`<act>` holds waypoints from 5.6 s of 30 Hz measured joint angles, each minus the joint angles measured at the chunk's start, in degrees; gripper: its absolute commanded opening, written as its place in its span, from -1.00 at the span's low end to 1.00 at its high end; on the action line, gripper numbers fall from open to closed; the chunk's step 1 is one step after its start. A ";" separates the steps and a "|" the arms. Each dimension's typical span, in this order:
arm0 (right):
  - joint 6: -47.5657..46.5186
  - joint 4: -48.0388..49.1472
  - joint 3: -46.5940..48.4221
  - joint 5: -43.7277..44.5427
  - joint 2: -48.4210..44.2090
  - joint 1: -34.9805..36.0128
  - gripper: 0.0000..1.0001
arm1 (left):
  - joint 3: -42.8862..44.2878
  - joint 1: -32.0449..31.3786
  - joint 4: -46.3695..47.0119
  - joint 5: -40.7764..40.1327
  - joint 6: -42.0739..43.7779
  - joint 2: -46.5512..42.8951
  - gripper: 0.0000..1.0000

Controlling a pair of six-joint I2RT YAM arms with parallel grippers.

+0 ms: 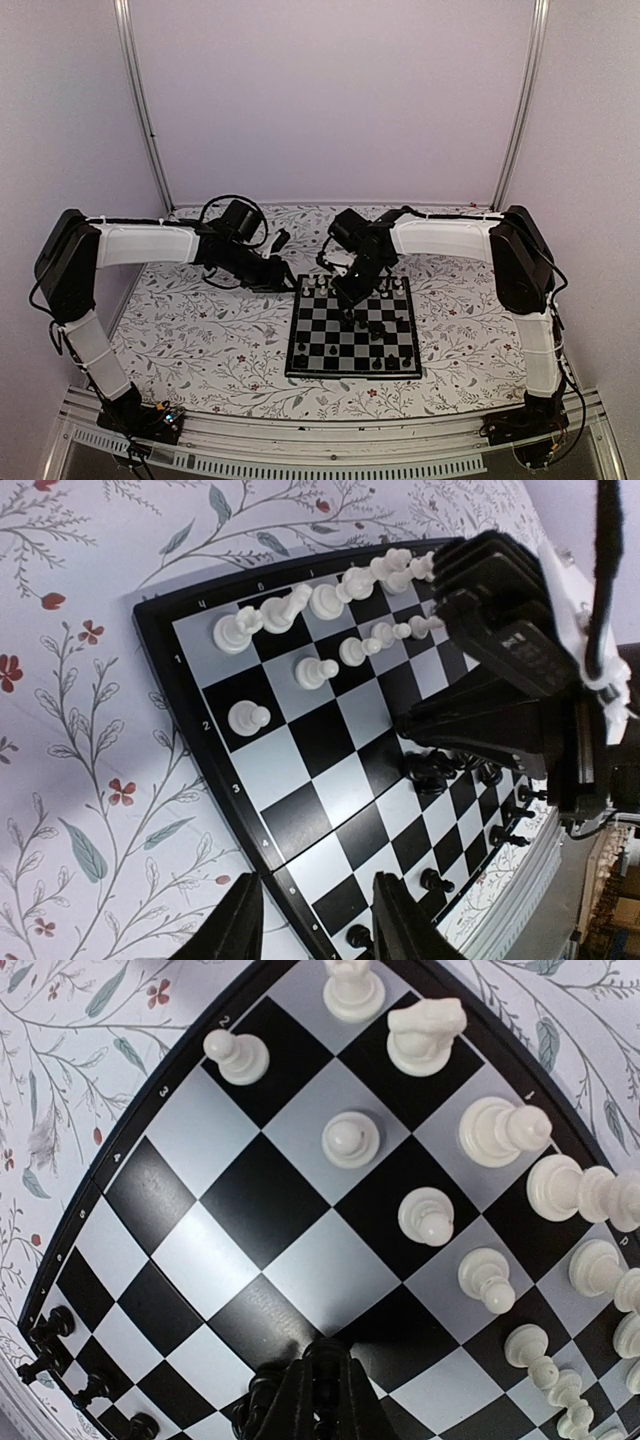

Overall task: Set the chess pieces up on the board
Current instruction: Pick up the chess piece from the chessboard, then place the chess piece on the chessboard, then pick up the chess piece from the chessboard.

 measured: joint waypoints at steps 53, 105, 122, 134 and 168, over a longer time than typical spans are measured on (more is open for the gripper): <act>-0.55 0.55 -14.93 2.19 -9.94 11.43 -0.81 | 3.15 0.07 -1.27 1.40 0.44 2.82 -0.19; 14.47 14.49 -35.41 3.32 -41.35 -5.40 -0.26 | 36.98 -14.32 -26.23 -11.82 5.51 26.58 -0.25; 14.45 16.39 -36.44 1.81 -41.42 -5.42 -0.25 | 37.83 -14.32 -27.78 -9.05 1.70 27.10 -0.26; 14.23 16.68 -36.44 0.66 -39.85 -5.42 -0.25 | 37.83 -14.32 -27.80 -7.28 1.46 27.10 -0.26; 14.23 17.92 -37.38 -1.31 -38.42 -5.79 -0.24 | 37.97 -14.91 -28.46 -4.57 1.44 27.87 -0.22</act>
